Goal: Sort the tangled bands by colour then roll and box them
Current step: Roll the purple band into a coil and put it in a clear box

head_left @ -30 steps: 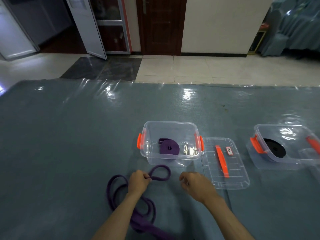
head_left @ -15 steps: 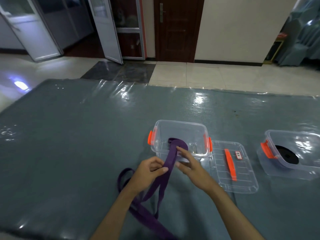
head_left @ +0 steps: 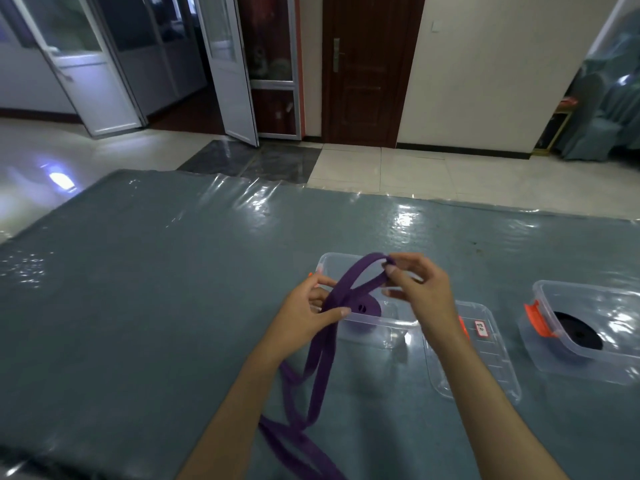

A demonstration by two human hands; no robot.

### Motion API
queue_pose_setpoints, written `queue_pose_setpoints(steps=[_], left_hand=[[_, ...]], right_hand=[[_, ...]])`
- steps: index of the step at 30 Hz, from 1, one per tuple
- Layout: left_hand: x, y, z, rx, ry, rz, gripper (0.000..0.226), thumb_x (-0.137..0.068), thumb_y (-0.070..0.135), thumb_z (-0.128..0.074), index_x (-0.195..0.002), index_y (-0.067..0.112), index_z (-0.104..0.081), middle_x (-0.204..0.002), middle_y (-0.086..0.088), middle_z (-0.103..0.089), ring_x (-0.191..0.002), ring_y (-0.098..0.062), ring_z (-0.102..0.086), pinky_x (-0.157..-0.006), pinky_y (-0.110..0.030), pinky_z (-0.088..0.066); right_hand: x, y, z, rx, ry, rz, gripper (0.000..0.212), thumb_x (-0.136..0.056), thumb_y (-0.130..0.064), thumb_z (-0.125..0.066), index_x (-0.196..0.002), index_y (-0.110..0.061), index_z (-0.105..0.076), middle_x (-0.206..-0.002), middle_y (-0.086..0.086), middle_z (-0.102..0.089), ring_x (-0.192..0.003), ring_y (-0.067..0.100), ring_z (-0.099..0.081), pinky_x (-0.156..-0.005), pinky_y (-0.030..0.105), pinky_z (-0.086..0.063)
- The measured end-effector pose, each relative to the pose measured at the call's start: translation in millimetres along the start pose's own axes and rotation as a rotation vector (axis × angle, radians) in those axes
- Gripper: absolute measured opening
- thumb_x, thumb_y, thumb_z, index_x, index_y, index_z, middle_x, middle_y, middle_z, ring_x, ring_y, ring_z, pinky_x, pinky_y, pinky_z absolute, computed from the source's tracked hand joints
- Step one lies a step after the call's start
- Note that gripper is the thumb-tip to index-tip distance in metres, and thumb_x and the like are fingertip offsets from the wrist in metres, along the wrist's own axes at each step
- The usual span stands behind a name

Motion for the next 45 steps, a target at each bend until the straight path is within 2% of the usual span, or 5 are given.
queue_pose_setpoints(steps=[11,15,21,32,45], left_hand=[[-31,54,-8,-0.204,0.049,-0.14,0.033,-0.092,0.016,-0.08,-0.12,0.033,-0.076,-0.108,0.016,-0.078,-0.102,-0.002,-0.072,-0.096,-0.027,-0.059],[-28,34,-21,-0.332,-0.008,-0.081,0.027,-0.088,0.014,-0.084,-0.113,0.018,-0.074,-0.104,0.01,-0.076,-0.099,-0.004,-0.071,-0.096,-0.034,-0.058],[-12,56,-24,-0.144,0.138,-0.17,0.046,-0.08,0.047,-0.085,-0.122,0.043,-0.066,-0.119,0.025,-0.071,-0.113,0.005,-0.067,-0.095,-0.011,-0.052],[-5,79,-23,-0.29,0.214,-0.31,0.032,-0.085,0.014,-0.086,-0.115,0.022,-0.081,-0.104,0.011,-0.075,-0.096,-0.01,-0.073,-0.095,-0.04,-0.059],[8,92,-4,0.009,0.37,-0.407,0.034,-0.081,0.03,-0.091,-0.11,0.041,-0.076,-0.108,0.018,-0.078,-0.107,-0.012,-0.074,-0.091,-0.017,-0.055]], right_hand=[[-3,-60,-6,-0.062,-0.044,0.085,0.035,-0.085,-0.037,-0.086,-0.116,-0.025,-0.072,-0.116,0.009,-0.071,-0.103,0.027,-0.077,-0.084,0.041,-0.066],[2,-46,-2,0.04,0.01,0.056,0.023,-0.087,-0.023,-0.086,-0.103,-0.019,-0.07,-0.103,0.014,-0.069,-0.088,0.029,-0.079,-0.076,0.046,-0.067],[16,-31,-19,0.125,-0.062,0.014,0.028,-0.086,-0.002,-0.079,-0.099,-0.026,-0.073,-0.094,0.002,-0.077,-0.083,0.033,-0.078,-0.08,0.059,-0.064],[24,-31,-16,0.033,0.005,-0.025,0.016,-0.087,-0.012,-0.086,-0.097,-0.02,-0.077,-0.089,-0.002,-0.073,-0.079,0.025,-0.079,-0.078,0.05,-0.067],[23,-23,-25,-0.343,-0.068,-0.206,0.017,-0.079,-0.021,-0.084,-0.087,-0.011,-0.073,-0.09,0.025,-0.075,-0.083,0.028,-0.078,-0.079,0.032,-0.064]])
Point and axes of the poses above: each hand's wrist, its own x-axis away from the middle knuckle, its own z-axis out of the back of the hand, y = z × x, the point moved 9 cm from there along -x, towards the middle knuckle
